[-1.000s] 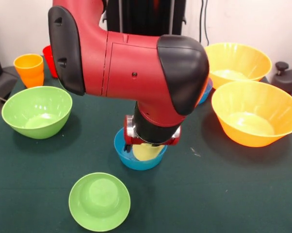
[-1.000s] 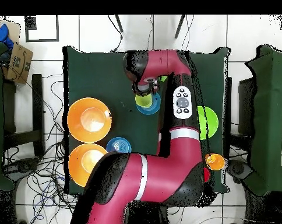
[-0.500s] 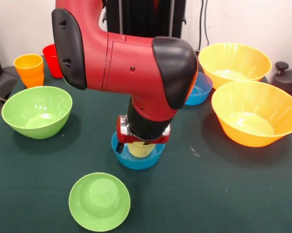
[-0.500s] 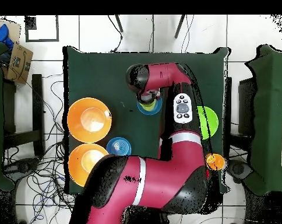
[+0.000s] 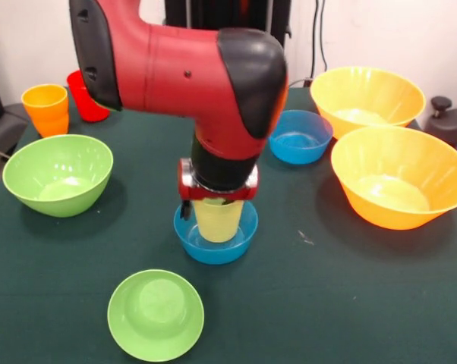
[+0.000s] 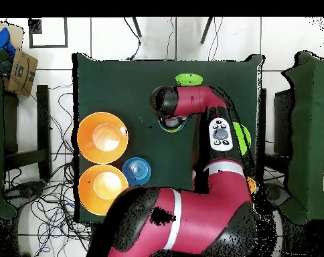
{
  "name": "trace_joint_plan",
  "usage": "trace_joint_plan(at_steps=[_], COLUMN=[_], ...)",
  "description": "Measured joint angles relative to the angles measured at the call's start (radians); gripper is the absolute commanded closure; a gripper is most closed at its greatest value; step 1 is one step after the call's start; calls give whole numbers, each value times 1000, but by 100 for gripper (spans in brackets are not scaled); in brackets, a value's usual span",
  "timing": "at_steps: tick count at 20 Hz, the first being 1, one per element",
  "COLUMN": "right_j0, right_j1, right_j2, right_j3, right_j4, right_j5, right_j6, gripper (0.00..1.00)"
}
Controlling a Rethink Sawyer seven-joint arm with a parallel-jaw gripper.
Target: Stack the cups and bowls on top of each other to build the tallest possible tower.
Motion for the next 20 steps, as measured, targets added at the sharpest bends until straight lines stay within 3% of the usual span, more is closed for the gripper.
trace_joint_plan(at_steps=[8, 20], right_j0=[-90, -112], right_j1=[-75, -120], right_j2=[46, 89], right_j3=[162, 200], right_j4=[34, 34], right_j5=[-128, -192], right_j6=[0, 0], gripper=[0, 0])
